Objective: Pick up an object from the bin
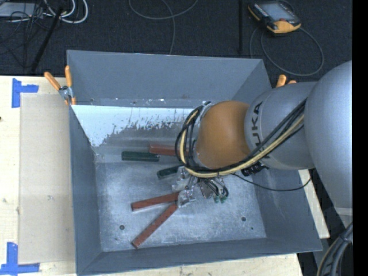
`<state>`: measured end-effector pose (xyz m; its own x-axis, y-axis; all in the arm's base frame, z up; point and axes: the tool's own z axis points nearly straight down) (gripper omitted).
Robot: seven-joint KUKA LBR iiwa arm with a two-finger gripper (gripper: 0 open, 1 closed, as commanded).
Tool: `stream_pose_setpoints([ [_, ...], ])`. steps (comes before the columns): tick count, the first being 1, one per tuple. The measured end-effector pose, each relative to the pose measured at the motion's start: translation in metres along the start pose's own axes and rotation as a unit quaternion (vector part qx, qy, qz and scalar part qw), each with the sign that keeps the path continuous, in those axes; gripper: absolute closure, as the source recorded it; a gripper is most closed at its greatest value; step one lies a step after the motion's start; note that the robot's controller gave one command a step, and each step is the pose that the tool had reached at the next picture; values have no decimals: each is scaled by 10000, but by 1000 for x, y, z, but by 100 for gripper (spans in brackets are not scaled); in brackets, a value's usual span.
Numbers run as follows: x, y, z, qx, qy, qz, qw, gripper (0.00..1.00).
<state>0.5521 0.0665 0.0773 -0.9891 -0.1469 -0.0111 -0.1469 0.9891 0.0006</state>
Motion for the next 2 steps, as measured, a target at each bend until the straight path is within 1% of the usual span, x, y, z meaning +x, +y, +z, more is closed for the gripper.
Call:
stream_pose_setpoints([
  [1, 0, 0, 0, -1, 0, 2, 10000, 100],
  [2, -26, 5, -156, 1, 29, -521, 9986, 100],
])
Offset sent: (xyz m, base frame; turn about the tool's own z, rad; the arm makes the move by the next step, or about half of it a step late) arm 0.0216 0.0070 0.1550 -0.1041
